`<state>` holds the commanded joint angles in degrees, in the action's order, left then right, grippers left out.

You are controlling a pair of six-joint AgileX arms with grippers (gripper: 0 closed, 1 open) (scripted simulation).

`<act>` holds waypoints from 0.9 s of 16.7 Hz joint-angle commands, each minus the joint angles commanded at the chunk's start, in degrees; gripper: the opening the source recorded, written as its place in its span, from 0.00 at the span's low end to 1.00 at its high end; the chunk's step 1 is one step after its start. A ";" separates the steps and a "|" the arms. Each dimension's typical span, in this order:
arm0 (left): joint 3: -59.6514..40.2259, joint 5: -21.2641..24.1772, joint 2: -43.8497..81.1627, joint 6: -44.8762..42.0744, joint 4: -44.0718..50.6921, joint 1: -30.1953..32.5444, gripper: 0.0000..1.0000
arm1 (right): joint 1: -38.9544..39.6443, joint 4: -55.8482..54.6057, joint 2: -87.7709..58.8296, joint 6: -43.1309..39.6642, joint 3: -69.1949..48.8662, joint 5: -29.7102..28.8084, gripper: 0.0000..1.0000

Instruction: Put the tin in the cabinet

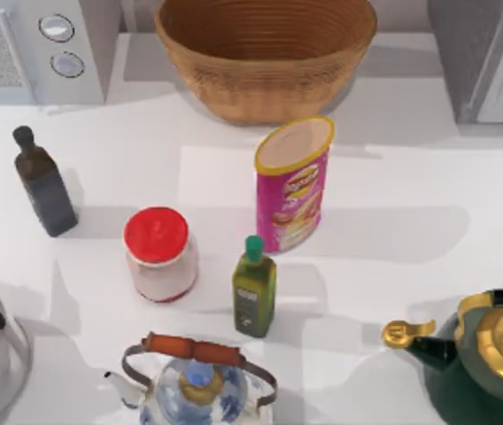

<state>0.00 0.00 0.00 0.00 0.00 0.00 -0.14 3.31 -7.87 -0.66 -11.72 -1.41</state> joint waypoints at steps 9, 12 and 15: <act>0.00 0.00 0.00 0.00 0.00 0.00 1.00 | 2.11 9.43 -26.63 -2.59 -39.07 -4.12 0.00; 0.00 0.00 0.00 0.00 0.00 0.00 1.00 | 3.75 12.57 -37.10 -2.20 -53.19 -5.73 0.00; 0.00 0.00 0.00 0.00 0.00 0.00 1.00 | 5.79 15.49 -47.50 -1.09 -65.89 -7.31 0.00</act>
<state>0.00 0.00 0.00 0.00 0.00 0.00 5.65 18.80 -55.37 -1.75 -77.60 -8.72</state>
